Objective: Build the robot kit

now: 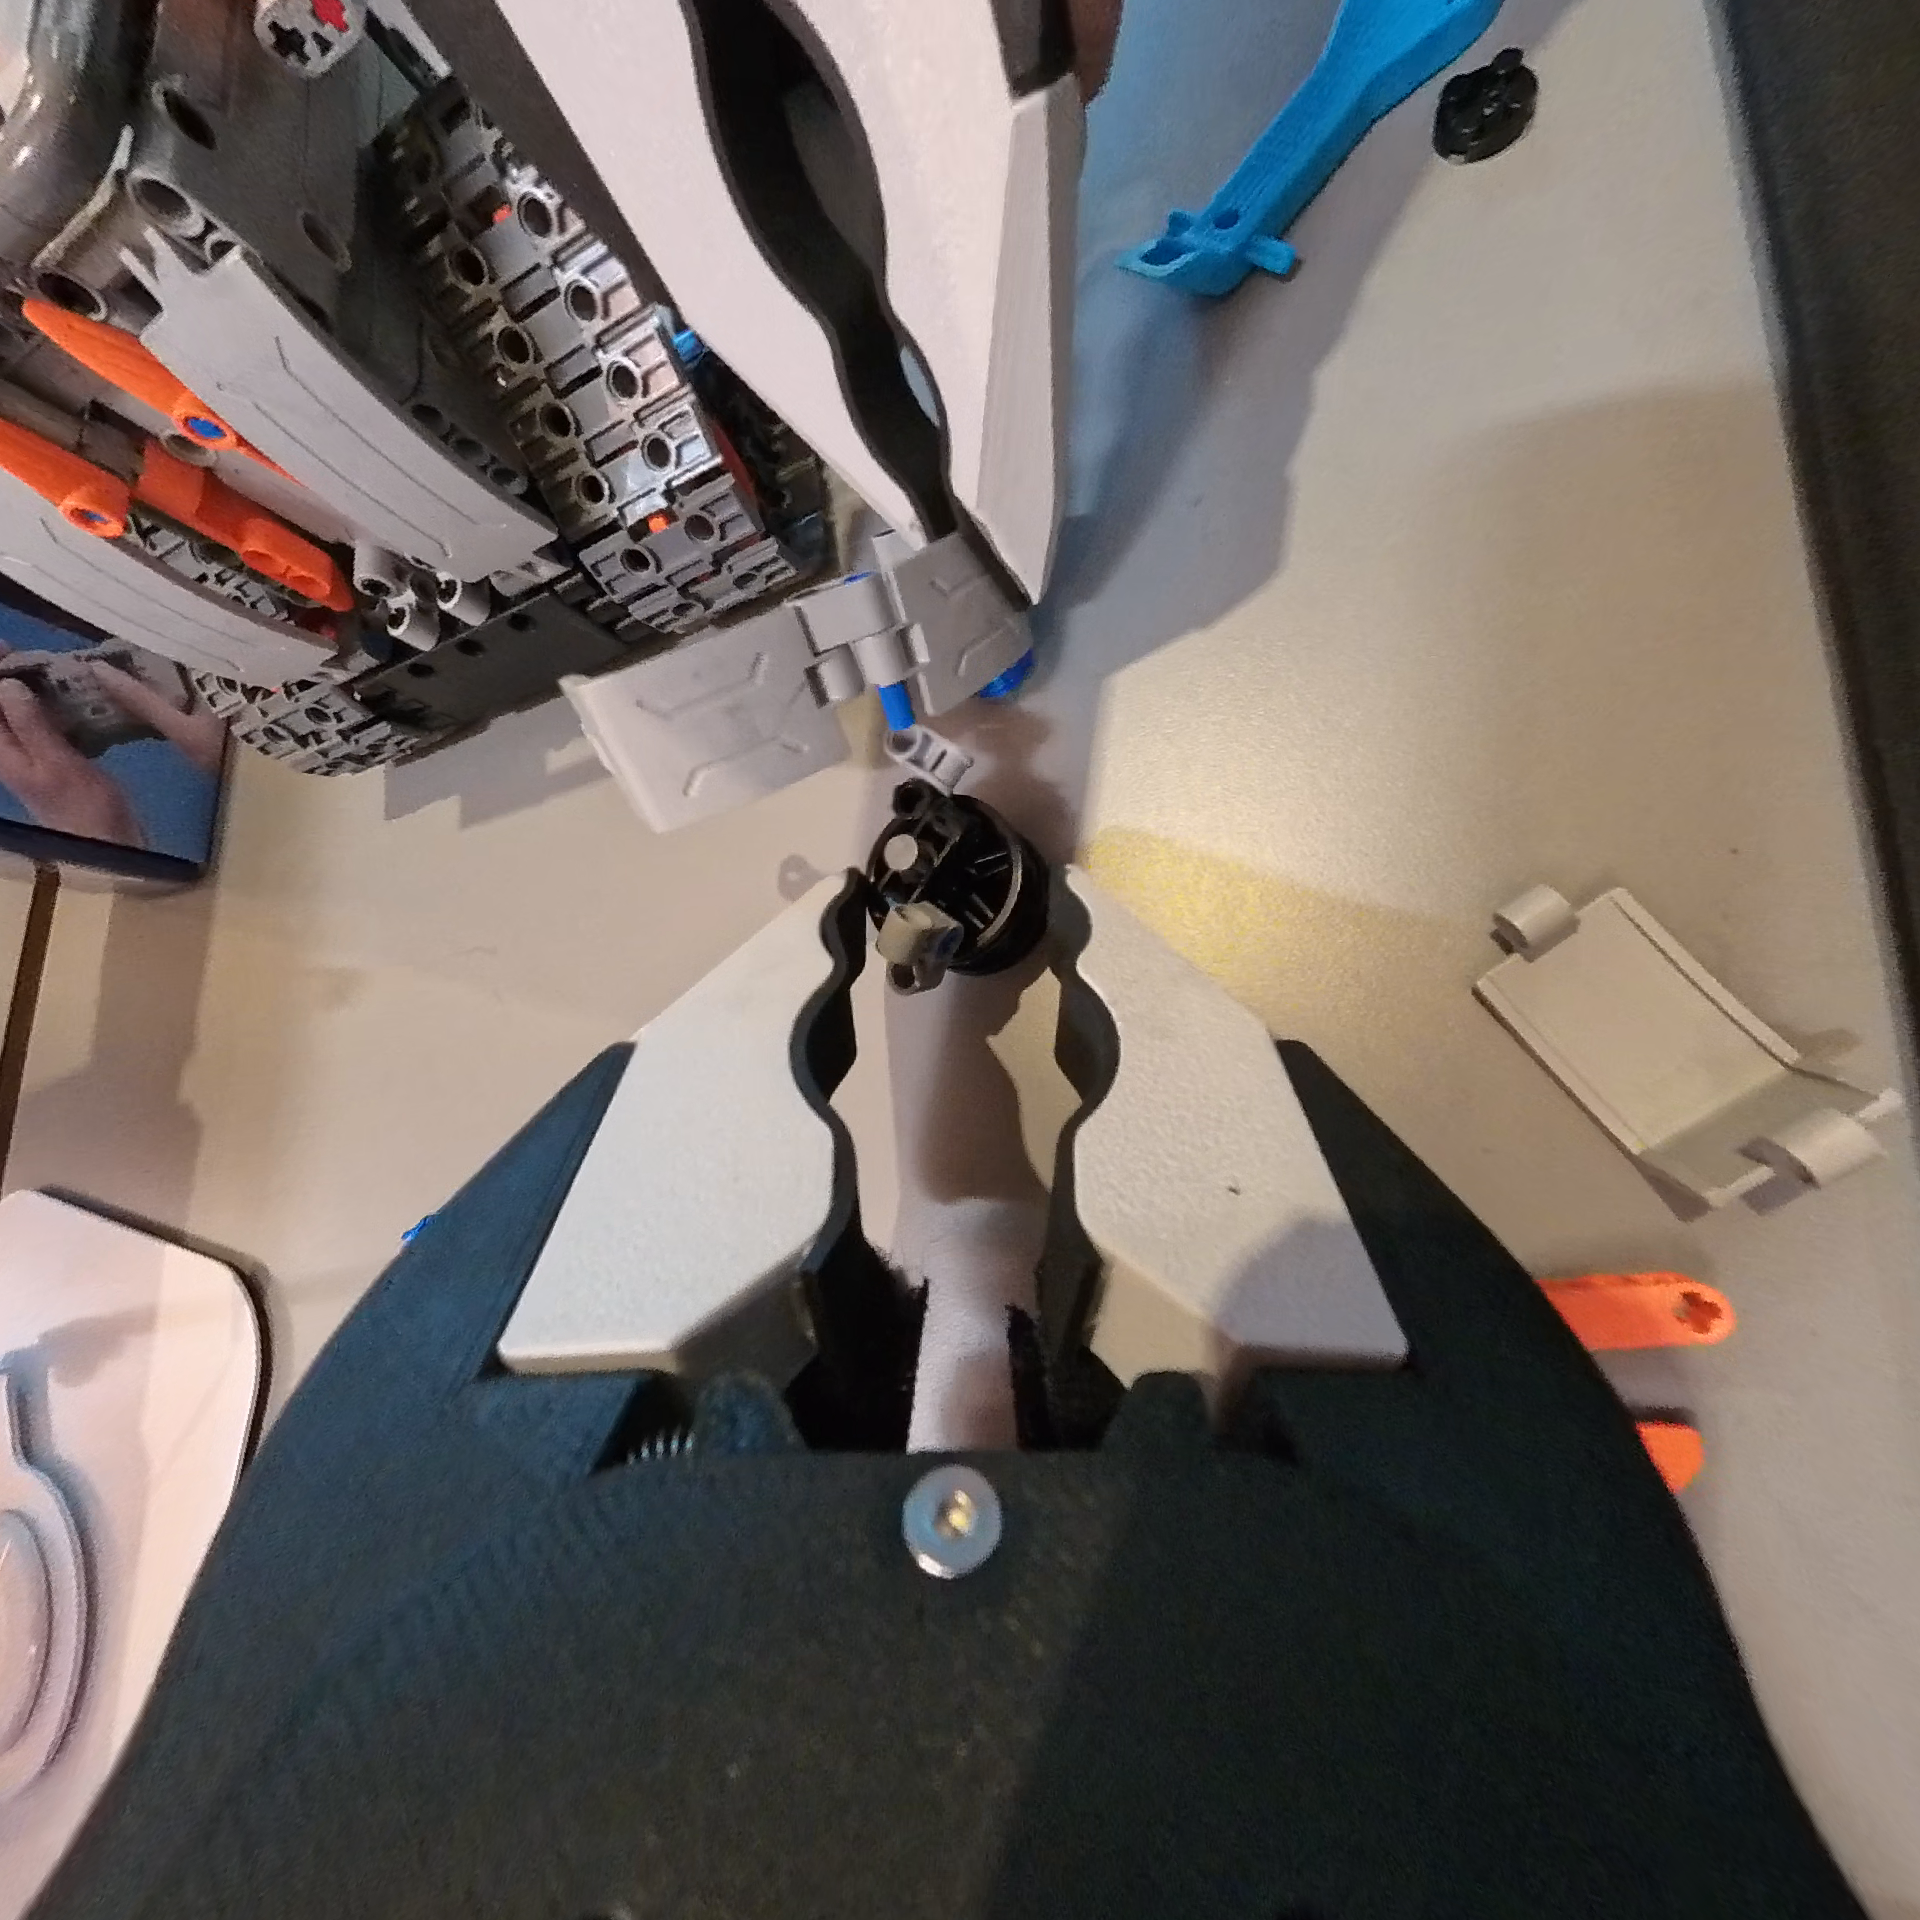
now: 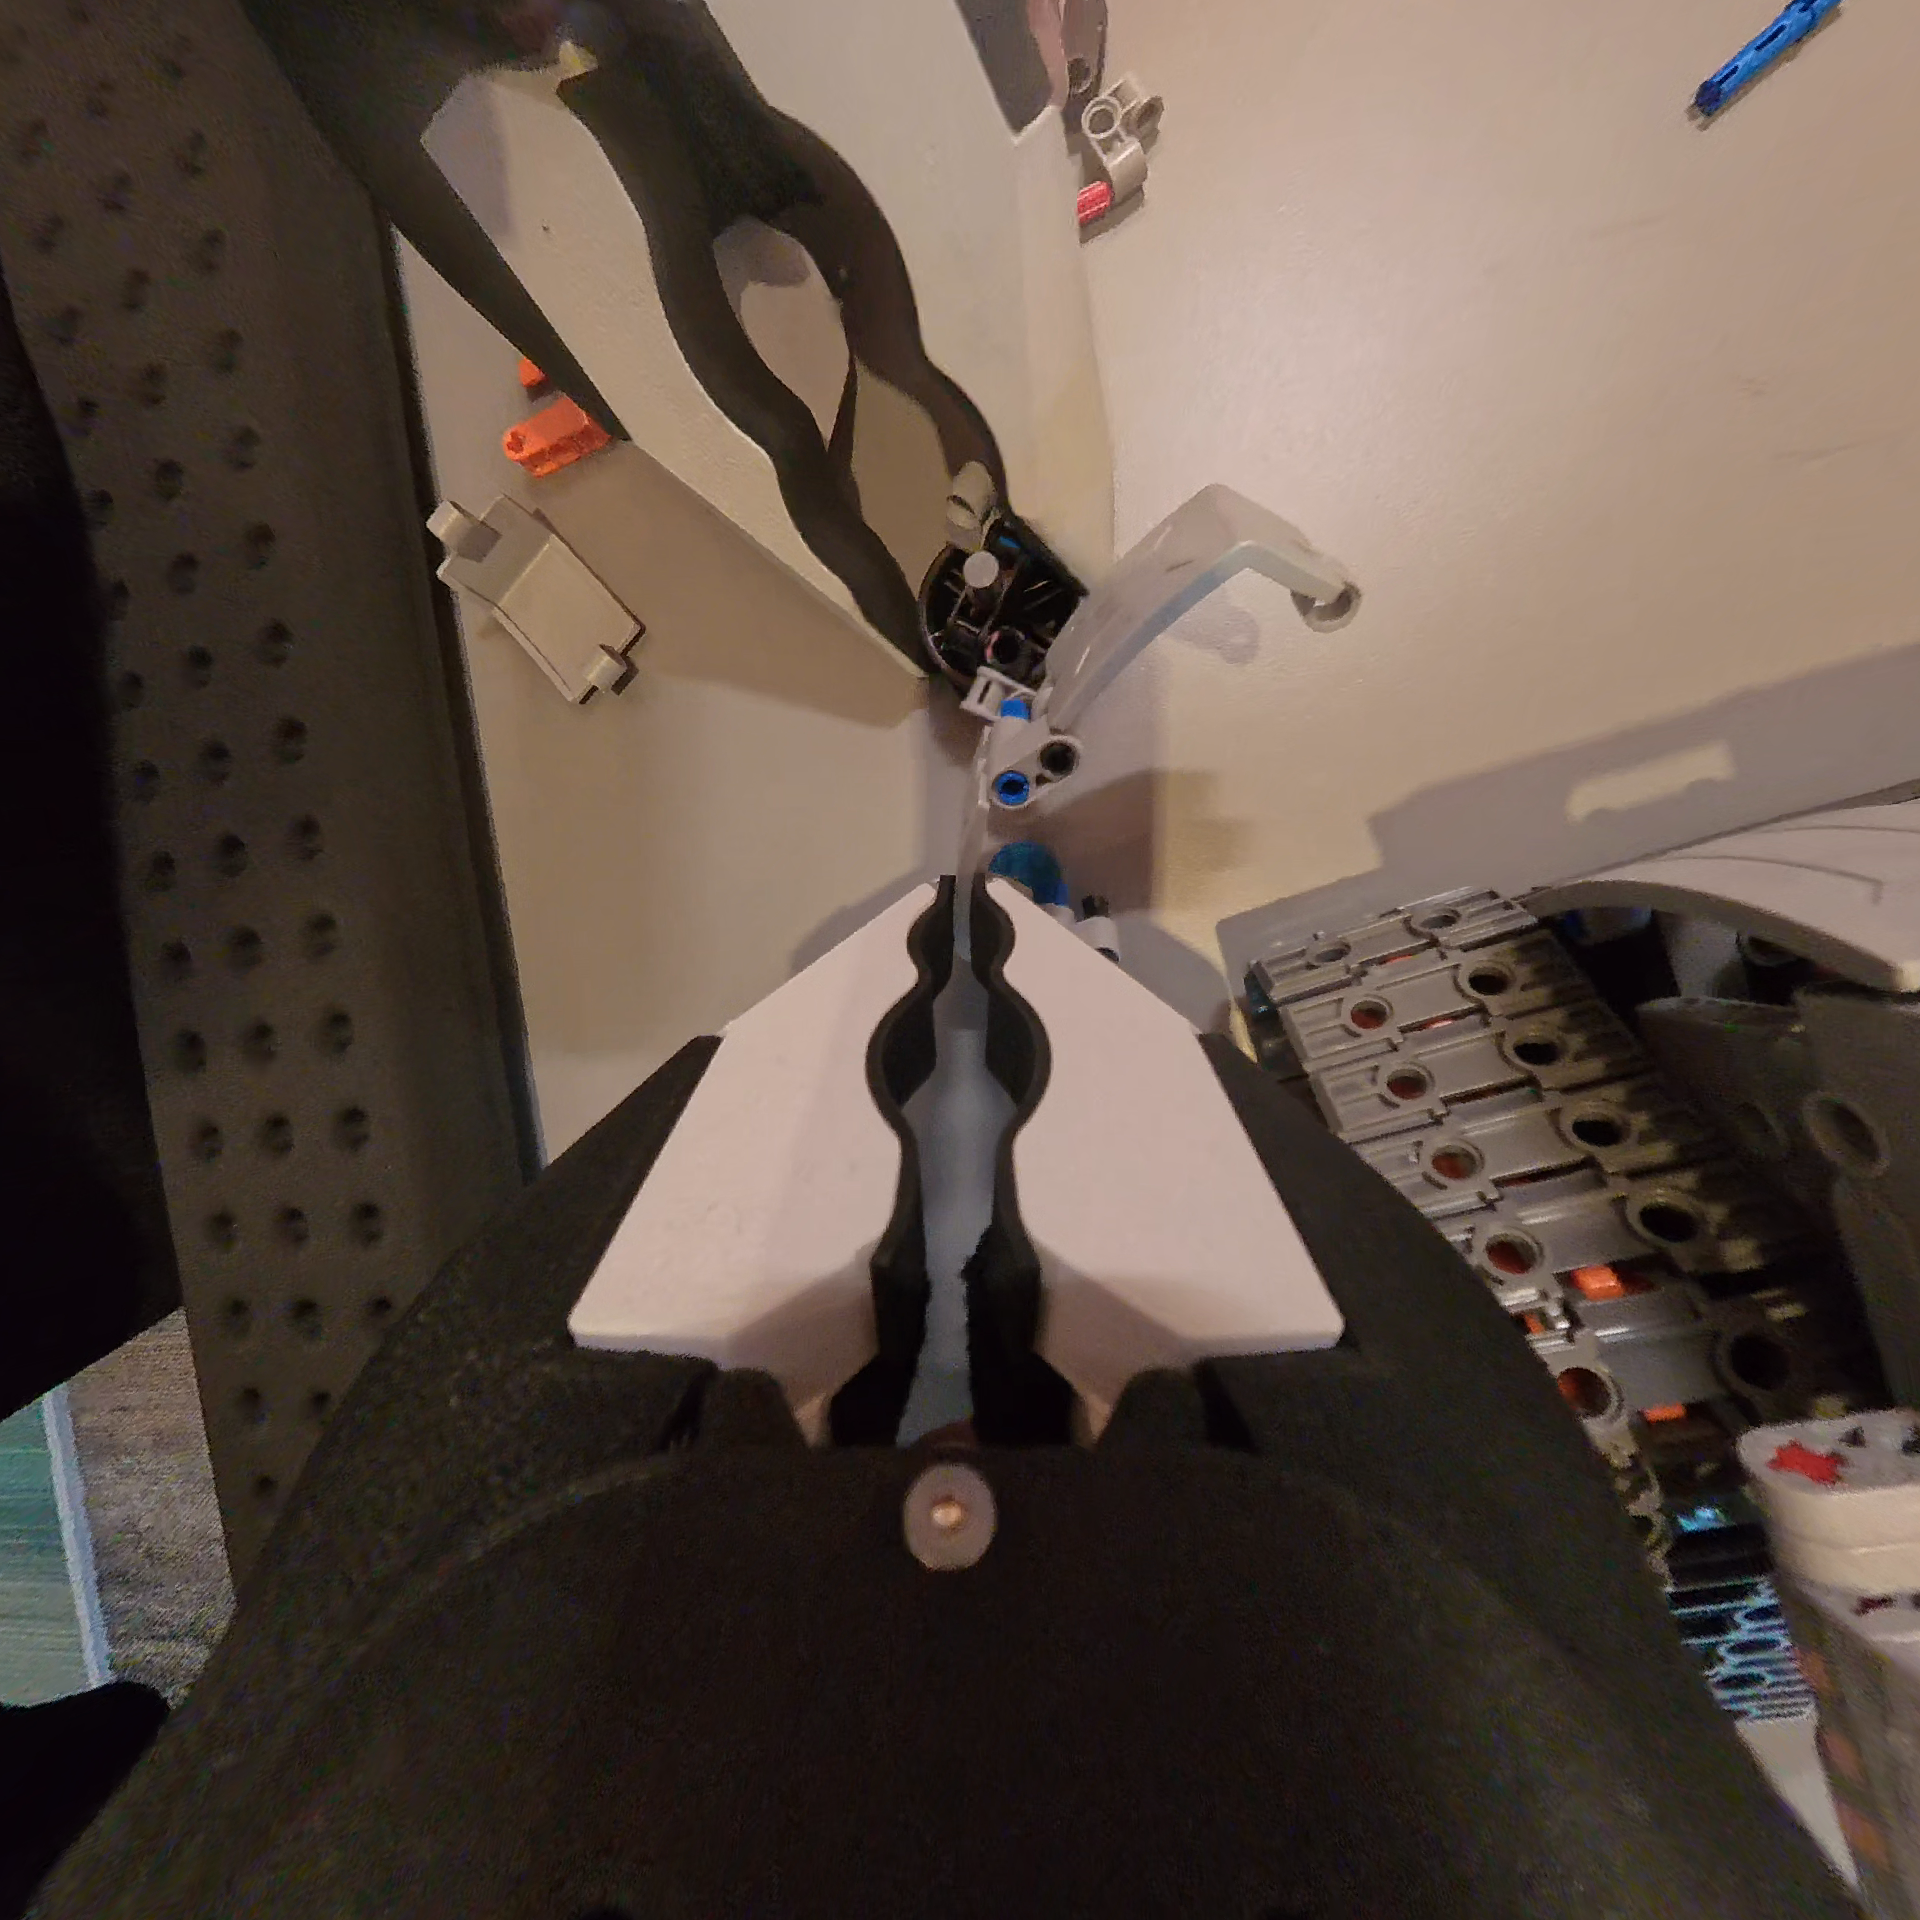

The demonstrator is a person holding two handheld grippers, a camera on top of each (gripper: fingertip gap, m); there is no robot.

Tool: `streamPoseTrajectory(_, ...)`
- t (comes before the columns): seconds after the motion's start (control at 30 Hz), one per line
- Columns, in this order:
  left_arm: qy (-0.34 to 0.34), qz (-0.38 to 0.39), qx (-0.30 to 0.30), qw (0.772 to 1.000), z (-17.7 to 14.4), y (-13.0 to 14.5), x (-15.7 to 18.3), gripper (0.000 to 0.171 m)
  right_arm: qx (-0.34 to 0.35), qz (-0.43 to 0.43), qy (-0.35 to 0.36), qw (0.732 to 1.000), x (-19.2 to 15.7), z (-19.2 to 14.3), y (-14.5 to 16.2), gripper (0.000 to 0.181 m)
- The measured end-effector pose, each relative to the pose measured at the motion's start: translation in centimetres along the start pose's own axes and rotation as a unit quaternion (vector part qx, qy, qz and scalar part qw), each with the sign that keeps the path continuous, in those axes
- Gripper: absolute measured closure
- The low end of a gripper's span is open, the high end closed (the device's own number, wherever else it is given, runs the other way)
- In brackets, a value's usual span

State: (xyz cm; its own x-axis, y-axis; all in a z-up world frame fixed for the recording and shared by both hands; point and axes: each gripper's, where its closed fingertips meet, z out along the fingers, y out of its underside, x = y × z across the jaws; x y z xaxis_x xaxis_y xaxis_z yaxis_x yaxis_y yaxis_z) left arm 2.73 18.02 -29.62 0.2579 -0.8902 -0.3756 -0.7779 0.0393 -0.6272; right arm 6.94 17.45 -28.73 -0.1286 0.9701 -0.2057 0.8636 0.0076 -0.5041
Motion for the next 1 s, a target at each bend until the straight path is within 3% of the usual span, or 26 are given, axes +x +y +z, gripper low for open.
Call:
streamPoseTrajectory(0.17,0.000,-0.002,0.004,1.000,-0.6,-0.1,-0.3,0.128,0.021,-0.007,-0.008,1.000,-0.3,-0.5,-0.5,0.181)
streamPoseTrajectory(0.37,0.005,-0.082,0.090,0.992,-3.4,-2.6,-2.2,0.125,0.064,-0.046,-0.003,0.997,-0.6,-1.9,-1.7,0.181)
streamPoseTrajectory(0.47,0.063,-0.170,0.161,0.970,-4.4,-4.3,-2.6,0.126,0.091,-0.090,-0.007,0.992,-1.6,-2.3,-2.9,0.181)
streamPoseTrajectory(0.57,0.146,-0.260,0.232,0.926,-5.5,-6.1,-2.6,0.133,0.101,-0.099,-0.003,0.990,-1.8,-2.4,-3.4,0.181)
streamPoseTrajectory(0.73,0.223,-0.335,0.299,0.865,-6.7,-7.2,-3.1,0.157,0.125,-0.107,-0.012,0.986,-2.2,-2.9,-4.0,0.181)
streamPoseTrajectory(0.87,0.242,-0.347,0.323,0.846,-7.0,-7.8,-3.1,0.171,0.135,-0.102,-0.003,0.985,-1.7,-3.1,-4.2,0.180)
streamPoseTrajectory(1.0,0.220,-0.331,0.328,0.857,-7.2,-8.3,-3.5,0.171,0.159,-0.091,0.003,0.983,-1.2,-3.7,-4.6,0.170)
